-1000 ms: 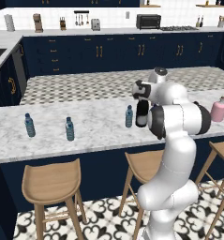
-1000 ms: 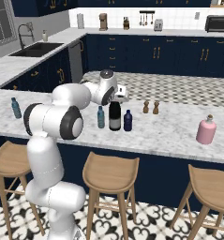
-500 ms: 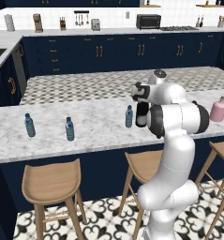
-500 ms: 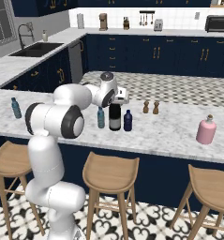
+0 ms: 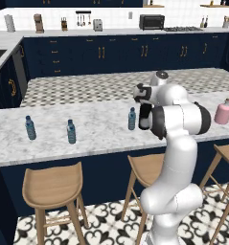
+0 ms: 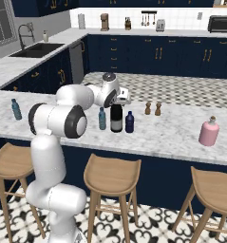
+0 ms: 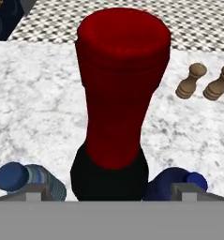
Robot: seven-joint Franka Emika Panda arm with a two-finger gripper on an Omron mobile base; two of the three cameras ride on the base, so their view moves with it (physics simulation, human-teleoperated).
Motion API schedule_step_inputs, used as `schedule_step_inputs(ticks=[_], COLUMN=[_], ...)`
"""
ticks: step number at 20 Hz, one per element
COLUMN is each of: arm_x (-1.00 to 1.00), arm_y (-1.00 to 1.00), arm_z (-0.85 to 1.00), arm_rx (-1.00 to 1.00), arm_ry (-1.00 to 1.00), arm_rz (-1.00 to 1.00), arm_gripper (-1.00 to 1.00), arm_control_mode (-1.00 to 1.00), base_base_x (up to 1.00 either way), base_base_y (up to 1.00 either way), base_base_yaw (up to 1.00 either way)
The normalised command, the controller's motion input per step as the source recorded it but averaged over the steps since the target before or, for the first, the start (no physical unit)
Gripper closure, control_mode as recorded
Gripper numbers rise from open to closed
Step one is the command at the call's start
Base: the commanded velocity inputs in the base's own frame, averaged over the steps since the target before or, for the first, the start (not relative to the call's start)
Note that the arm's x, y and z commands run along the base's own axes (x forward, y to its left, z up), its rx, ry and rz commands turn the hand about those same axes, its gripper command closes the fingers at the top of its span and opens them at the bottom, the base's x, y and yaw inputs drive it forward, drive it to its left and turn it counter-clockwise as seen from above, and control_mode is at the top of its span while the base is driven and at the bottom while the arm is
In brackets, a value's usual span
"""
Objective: Move the plastic bottles in the middle to the plastics group, and the glass bottles in the middle to the glass group.
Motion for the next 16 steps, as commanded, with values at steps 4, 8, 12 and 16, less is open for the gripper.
schedule_step_inputs(ticks=[4, 8, 12, 16], arm_x=[0.13, 0.06, 0.09, 0.16], arm_y=[0.00, 0.00, 0.00, 0.00], arm_z=[-0.01, -0.11, -0.20, -0.10], arm_rx=[0.00, 0.00, 0.00, 0.00], arm_ry=[0.00, 0.00, 0.00, 0.00], arm_rz=[0.00, 0.00, 0.00, 0.00], arm_gripper=[-1.00, -1.00, -1.00, -1.00], arm_control_mode=[-1.00, -1.00, -1.00, -1.00], base_base_x=[0.00, 0.00, 0.00, 0.00], base_base_y=[0.00, 0.00, 0.00, 0.00], base_base_yaw=[0.00, 0.00, 0.00, 0.00])
